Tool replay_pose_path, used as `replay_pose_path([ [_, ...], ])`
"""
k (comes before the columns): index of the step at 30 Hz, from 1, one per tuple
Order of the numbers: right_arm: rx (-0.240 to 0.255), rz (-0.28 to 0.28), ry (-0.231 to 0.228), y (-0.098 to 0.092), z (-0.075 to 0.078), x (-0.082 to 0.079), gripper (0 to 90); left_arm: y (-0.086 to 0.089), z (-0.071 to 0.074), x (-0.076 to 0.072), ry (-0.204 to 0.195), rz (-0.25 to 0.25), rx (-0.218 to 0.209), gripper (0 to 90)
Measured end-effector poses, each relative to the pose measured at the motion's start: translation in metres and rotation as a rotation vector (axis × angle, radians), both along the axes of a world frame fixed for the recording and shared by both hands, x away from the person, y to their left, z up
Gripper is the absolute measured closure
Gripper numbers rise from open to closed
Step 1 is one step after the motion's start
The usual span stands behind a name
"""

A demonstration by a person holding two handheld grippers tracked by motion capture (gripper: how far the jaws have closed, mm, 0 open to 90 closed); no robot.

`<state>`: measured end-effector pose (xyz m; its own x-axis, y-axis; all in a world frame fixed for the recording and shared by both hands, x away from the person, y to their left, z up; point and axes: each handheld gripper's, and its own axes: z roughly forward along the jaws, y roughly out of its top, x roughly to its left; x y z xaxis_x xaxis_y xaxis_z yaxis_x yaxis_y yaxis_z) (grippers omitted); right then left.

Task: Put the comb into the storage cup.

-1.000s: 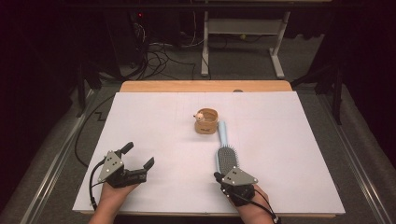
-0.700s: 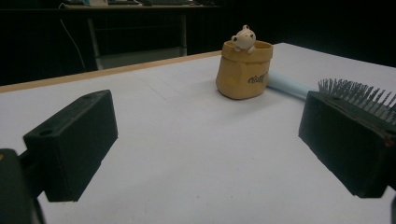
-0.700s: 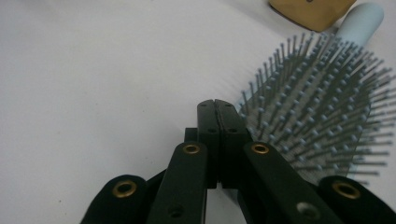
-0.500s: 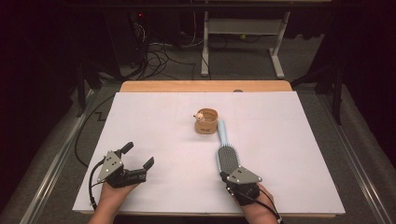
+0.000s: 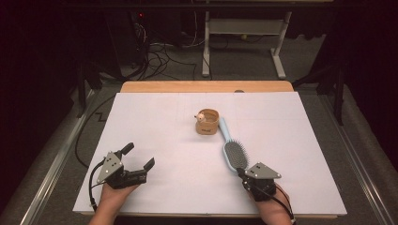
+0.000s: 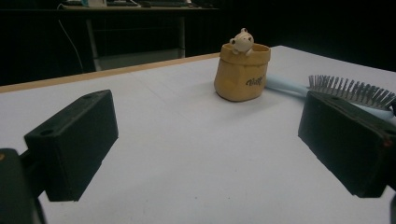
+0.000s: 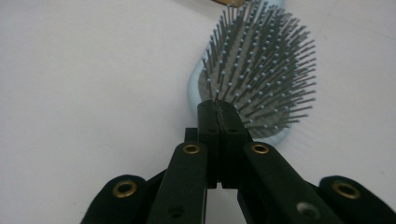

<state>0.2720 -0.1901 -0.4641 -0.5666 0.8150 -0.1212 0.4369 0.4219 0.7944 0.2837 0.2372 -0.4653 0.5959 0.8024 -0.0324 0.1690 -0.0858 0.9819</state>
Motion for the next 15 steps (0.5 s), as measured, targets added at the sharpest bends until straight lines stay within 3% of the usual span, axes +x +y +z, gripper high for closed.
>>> replay_pose_path([
  [6, 0.012, -0.057, 0.009, -0.014, 0.0, 0.007, 90.0, 0.0, 0.0, 0.0, -0.001, -0.001, 0.0, 5.6],
  [15, 0.016, -0.071, 0.009, -0.019, 0.0, 0.011, 90.0, 0.0, 0.0, 0.0, -0.001, -0.001, 0.001, 5.6],
])
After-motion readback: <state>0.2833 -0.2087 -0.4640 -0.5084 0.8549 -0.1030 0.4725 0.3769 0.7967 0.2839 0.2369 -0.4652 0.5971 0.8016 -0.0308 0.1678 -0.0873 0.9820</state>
